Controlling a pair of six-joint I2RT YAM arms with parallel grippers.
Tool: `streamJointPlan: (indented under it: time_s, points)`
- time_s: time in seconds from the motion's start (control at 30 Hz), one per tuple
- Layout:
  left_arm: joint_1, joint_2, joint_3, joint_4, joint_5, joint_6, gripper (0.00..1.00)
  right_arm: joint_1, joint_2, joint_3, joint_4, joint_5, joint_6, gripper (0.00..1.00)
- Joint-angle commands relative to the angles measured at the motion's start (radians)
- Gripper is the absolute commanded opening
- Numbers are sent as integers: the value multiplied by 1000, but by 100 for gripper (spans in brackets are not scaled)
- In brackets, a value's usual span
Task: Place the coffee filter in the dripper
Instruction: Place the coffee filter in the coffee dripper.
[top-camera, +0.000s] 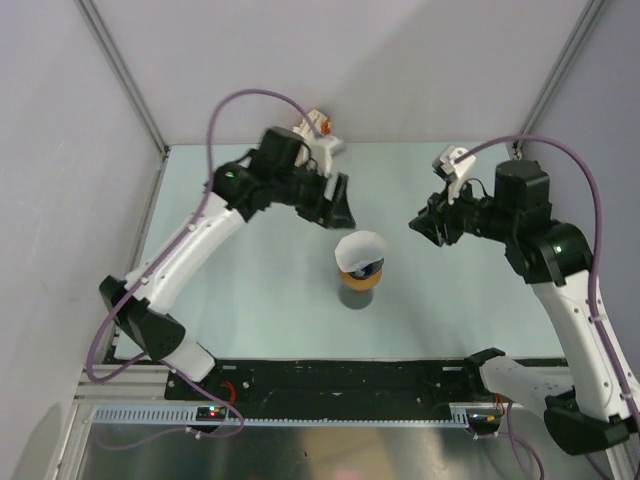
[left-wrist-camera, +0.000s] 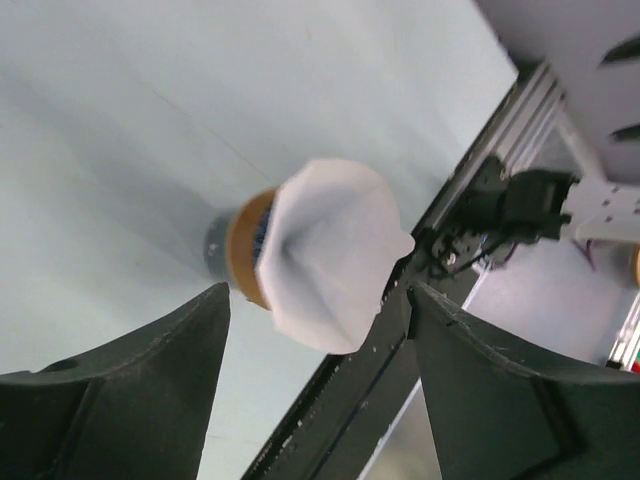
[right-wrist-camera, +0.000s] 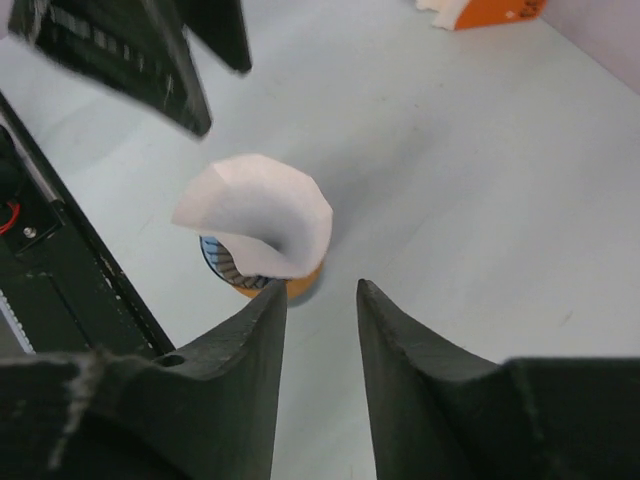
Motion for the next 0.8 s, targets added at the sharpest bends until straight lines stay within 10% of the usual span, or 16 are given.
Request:
streamJointPlan:
  time_s: [0.0,0.3,0.77]
  points:
    - [153,-152,80,53,168,-27,75,95,112,116,-24,38,-53,35]
    - [425,-303,-88,132,212,-126,73,293,409,283,-159,105,-151,7]
    - [498,-431,-240,155,181,-135,72,411,539,160,-225,147,-238,8]
